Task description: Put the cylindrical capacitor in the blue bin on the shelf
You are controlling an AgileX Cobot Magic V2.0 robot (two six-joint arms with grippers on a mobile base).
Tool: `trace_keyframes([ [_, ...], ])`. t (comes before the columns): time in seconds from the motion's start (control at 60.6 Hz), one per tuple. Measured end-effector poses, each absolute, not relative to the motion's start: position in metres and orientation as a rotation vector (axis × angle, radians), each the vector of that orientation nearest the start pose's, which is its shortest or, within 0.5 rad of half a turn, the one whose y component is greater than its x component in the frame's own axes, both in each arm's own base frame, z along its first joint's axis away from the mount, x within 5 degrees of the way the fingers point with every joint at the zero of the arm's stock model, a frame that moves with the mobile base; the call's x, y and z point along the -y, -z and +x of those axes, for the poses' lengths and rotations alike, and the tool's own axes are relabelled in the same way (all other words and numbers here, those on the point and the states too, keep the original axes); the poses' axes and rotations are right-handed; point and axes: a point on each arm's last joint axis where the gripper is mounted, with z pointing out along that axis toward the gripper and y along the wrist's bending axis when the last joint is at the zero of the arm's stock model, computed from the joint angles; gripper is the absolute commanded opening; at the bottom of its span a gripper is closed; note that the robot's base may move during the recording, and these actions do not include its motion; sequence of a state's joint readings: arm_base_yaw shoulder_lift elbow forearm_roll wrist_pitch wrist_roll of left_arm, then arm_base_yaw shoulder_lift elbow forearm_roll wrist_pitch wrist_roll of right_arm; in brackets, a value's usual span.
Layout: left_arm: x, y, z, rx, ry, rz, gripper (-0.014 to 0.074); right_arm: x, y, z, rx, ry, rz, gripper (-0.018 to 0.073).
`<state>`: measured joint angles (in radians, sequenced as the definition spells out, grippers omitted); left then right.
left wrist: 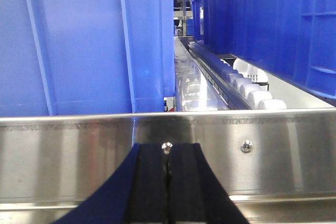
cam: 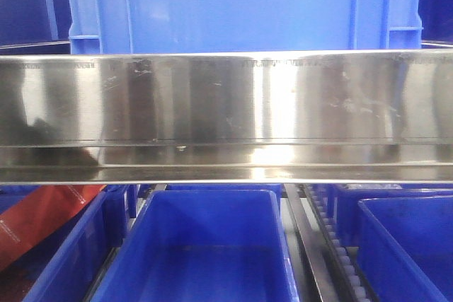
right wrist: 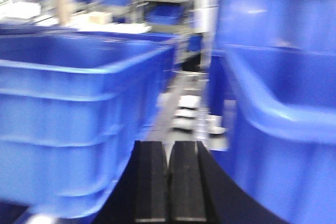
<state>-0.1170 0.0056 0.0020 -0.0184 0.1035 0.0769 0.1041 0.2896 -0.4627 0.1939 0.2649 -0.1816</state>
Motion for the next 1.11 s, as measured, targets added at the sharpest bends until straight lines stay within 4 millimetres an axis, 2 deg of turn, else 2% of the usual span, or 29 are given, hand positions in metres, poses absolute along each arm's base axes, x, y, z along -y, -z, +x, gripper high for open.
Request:
trace_keyframes([
  [0.215,0.007,-0.203,0.057,-1.589,0.047,0.141,-0.0111,-0.001,-0.274,0.062,-1.599,-0.032,0.044,-0.0162],
  [0.396,0.007,-0.203,0.057,-1.589,0.047,0.141,-0.0111,0.001,-0.225,0.058,-1.641,-0.01,0.079,-0.0162],
  [0.512,0.007,-0.203,0.057,-1.589,0.047,0.141,-0.0111,0.001,-0.202,0.056,-1.658,-0.006,0.08,-0.0162],
  [0.644,0.007,-0.203,0.057,-1.585,0.047,0.141,-0.0111,0.002,-0.197,0.057,-1.662,0.01,0.07,-0.0162],
  [1.106,0.007,-0.203,0.057,-1.585,0.047,0.141,-0.0111,0.002,-0.198,0.056,-1.651,0.022,0.062,-0.0162],
])
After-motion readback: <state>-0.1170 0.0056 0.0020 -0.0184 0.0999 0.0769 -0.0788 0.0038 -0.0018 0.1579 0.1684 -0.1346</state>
